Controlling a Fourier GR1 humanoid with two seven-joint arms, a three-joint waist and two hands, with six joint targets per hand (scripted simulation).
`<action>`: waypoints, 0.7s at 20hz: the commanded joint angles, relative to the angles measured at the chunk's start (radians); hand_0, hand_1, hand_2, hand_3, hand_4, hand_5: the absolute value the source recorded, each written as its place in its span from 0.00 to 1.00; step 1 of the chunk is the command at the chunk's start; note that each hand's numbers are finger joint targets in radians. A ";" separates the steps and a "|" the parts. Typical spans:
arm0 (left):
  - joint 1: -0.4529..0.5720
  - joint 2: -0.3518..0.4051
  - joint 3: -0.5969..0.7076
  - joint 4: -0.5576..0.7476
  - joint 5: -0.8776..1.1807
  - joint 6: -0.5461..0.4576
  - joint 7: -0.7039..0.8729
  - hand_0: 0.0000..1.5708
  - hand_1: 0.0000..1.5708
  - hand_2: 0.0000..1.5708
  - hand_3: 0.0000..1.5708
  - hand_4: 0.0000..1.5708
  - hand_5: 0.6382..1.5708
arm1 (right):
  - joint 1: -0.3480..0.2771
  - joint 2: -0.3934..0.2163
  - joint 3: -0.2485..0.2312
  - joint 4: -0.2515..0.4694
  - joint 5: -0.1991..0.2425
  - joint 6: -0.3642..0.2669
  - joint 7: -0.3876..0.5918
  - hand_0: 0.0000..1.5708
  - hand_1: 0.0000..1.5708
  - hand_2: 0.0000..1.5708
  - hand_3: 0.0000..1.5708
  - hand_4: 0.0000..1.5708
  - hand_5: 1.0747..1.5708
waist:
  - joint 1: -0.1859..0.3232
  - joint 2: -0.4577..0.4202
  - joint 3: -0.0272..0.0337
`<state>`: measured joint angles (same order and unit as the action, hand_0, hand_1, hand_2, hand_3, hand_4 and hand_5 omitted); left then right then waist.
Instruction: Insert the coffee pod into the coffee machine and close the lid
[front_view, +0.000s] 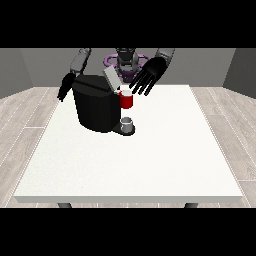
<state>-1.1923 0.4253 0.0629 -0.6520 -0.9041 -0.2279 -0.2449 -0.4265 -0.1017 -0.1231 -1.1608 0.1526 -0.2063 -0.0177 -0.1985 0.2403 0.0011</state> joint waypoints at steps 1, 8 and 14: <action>0.135 -0.093 -0.029 -0.035 0.014 0.002 -0.014 0.00 0.00 0.05 0.00 0.00 1.00 | 0.105 0.003 -0.025 0.062 -0.006 -0.015 -0.033 0.00 0.00 0.00 0.00 0.00 1.00 | 0.090 -0.128 -0.0007; 0.266 -0.242 0.254 -0.014 0.357 -0.024 -0.080 0.00 0.00 0.00 0.00 0.27 1.00 | 0.203 0.010 -0.036 0.055 -0.032 0.006 -0.035 0.00 0.00 0.00 0.00 0.00 1.00 | 0.165 -0.262 -0.0034; 0.492 -0.392 0.336 0.009 0.501 -0.066 -0.086 0.00 0.00 0.00 0.00 0.25 1.00 | 0.336 -0.022 -0.050 0.074 -0.027 0.021 -0.064 0.00 0.00 0.00 0.00 0.00 1.00 | 0.273 -0.462 -0.0012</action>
<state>-0.8175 0.1099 0.3557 -0.6514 -0.4816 -0.2655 -0.3342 -0.1702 -0.1049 -0.1633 -1.0987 0.1315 -0.2055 -0.0586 0.0183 -0.1036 -0.0016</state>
